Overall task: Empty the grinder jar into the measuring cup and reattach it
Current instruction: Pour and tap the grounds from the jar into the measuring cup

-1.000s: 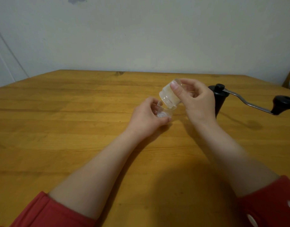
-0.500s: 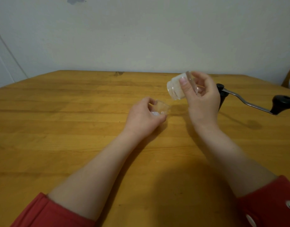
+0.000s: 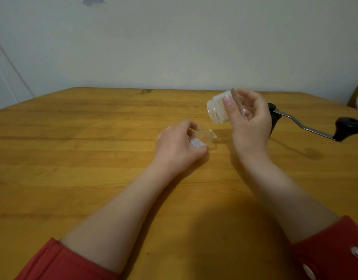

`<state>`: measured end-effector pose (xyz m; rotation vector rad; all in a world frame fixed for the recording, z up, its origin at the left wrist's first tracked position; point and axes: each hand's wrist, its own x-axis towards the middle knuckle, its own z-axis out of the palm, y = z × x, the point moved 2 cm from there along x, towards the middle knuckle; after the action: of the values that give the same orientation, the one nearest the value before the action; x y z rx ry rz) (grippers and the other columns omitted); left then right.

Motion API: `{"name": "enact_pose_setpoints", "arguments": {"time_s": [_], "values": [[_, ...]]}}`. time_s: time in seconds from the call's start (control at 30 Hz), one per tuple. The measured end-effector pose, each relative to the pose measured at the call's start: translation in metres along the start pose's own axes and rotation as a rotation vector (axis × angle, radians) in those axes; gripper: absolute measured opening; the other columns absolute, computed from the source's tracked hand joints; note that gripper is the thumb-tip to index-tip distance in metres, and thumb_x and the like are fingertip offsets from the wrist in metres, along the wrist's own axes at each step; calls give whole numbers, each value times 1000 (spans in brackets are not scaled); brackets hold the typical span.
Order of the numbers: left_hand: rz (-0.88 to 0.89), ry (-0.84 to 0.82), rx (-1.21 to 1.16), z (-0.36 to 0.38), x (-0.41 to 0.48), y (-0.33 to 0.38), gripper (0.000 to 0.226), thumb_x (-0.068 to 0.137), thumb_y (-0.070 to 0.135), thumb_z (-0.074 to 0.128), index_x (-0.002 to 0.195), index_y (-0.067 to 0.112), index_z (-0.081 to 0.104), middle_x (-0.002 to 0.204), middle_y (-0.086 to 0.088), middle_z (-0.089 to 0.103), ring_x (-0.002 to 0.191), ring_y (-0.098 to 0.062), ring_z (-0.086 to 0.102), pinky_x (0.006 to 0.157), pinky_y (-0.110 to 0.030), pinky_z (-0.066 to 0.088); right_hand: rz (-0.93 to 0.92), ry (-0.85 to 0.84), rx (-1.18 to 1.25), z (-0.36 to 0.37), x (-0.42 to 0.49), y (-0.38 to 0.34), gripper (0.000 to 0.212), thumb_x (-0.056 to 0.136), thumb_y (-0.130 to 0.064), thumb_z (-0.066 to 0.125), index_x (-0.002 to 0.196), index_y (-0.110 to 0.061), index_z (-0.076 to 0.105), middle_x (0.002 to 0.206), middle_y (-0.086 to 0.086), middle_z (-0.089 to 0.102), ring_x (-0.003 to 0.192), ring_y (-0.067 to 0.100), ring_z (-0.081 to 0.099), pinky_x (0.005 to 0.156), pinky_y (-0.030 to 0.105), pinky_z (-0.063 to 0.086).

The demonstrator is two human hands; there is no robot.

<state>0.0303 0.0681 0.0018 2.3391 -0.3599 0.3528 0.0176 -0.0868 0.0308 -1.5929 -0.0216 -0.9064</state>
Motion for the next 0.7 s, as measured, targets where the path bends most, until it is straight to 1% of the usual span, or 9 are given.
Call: {"name": "enact_pose_setpoints", "arguments": {"time_s": [0.17, 0.2, 0.3, 0.33, 0.4, 0.47, 0.53, 0.6, 0.7], "values": [[-10, 14, -48, 1, 2, -4, 50, 66, 41, 76, 112, 29, 59, 96, 17, 60, 102, -17, 59, 91, -41, 49, 15, 3, 21, 1, 0, 1, 42, 84, -47, 72, 117, -24, 60, 110, -13, 62, 104, 1, 61, 78, 9, 47], [-23, 9, -72, 2, 2, -6, 49, 66, 40, 77, 111, 29, 59, 94, 19, 58, 101, -16, 59, 88, -37, 50, 21, 2, 23, 1, 0, 2, 42, 84, -47, 72, 117, -24, 60, 110, -13, 62, 103, 1, 61, 79, 10, 48], [-120, -29, -161, 7, 3, -11, 47, 66, 38, 81, 106, 28, 58, 92, 17, 59, 93, -11, 62, 71, -20, 47, 39, 2, 38, 0, 1, 4, 41, 85, -46, 71, 118, -24, 60, 112, -12, 62, 98, -7, 60, 79, 12, 48], [-155, -25, -187, 7, 4, -14, 46, 65, 39, 82, 103, 28, 58, 92, 16, 60, 90, -9, 62, 69, -17, 45, 42, 6, 36, -1, 2, 5, 42, 86, -46, 71, 119, -23, 60, 114, -10, 62, 97, -11, 59, 79, 11, 48], [-199, -16, -237, 8, 6, -18, 46, 63, 41, 82, 101, 29, 59, 93, 15, 63, 88, -5, 62, 70, -19, 46, 69, 12, 34, 0, 3, 6, 46, 86, -49, 69, 122, -21, 61, 117, -8, 62, 98, -13, 58, 83, 14, 49], [-200, -28, -231, 8, 8, -19, 46, 63, 42, 83, 100, 31, 58, 92, 18, 61, 86, 2, 58, 68, -17, 45, 144, -2, 74, 1, 4, 9, 48, 85, -52, 67, 122, -23, 62, 118, -4, 65, 105, -2, 62, 91, 28, 54], [-180, -44, -195, 10, 8, -19, 46, 63, 44, 83, 100, 33, 57, 87, 23, 55, 82, 8, 53, 64, -13, 39, 223, -36, 136, 2, 4, 13, 48, 85, -53, 66, 121, -21, 63, 116, 0, 69, 108, 11, 66, 93, 40, 56], [-168, -57, -183, 11, 8, -20, 47, 64, 45, 83, 101, 34, 56, 85, 25, 52, 81, 9, 50, 62, -13, 36, 286, -73, 207, 4, 4, 15, 48, 88, -49, 65, 122, -15, 64, 111, 1, 71, 104, 16, 69, 93, 45, 57], [-164, -61, -183, 12, 8, -21, 48, 64, 46, 82, 101, 34, 54, 87, 25, 54, 83, 7, 53, 63, -13, 37, 337, -119, 249, 5, 3, 16, 51, 86, -49, 66, 122, -13, 64, 110, 4, 72, 103, 18, 70, 95, 47, 56]]}}
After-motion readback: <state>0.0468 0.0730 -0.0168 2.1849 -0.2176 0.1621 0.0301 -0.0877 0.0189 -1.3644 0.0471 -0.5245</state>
